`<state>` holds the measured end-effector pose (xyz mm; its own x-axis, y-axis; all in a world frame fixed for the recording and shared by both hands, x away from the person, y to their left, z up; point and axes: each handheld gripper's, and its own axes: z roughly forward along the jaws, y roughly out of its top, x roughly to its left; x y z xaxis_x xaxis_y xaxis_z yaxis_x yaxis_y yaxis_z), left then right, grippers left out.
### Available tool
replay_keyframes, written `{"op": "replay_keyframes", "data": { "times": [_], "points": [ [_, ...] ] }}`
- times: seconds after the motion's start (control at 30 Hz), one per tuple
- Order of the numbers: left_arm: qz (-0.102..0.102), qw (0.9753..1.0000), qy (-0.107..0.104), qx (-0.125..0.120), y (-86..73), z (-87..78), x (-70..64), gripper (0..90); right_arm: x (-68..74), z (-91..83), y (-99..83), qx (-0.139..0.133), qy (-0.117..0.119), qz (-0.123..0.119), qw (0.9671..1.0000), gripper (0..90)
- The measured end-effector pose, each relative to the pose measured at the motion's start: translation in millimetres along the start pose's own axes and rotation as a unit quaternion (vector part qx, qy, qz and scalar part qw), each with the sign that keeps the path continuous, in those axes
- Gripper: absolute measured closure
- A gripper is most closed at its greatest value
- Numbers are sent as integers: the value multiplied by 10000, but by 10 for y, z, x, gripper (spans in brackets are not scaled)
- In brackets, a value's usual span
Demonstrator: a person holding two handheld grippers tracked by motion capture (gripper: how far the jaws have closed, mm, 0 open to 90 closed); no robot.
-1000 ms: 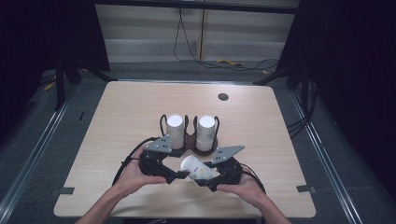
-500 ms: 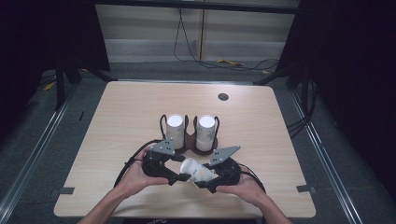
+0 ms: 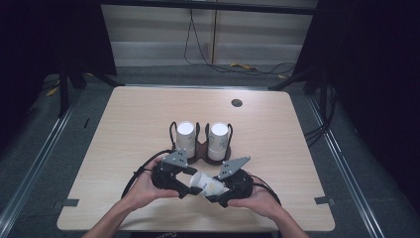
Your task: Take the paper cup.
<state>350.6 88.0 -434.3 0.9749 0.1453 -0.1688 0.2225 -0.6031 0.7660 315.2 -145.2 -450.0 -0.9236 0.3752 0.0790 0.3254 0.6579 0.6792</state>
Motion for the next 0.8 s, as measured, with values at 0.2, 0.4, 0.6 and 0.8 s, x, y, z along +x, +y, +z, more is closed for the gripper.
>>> {"op": "replay_keyframes", "data": {
  "times": [0.2,0.4,0.6,0.8],
  "points": [
    [-17,9999,-52,99,2,20,-3,324,10,14,4,52,40,-20,10000,345],
    [4,9998,-122,133,10,38,-10,302,38,22,24,45,66,-83,9999,346],
    [-25,9998,-99,159,7,58,-15,268,53,25,33,54,66,-153,9998,346],
    [-12,9996,-217,181,3,76,-25,300,58,21,33,56,88,-165,9998,346]
  ]
}}
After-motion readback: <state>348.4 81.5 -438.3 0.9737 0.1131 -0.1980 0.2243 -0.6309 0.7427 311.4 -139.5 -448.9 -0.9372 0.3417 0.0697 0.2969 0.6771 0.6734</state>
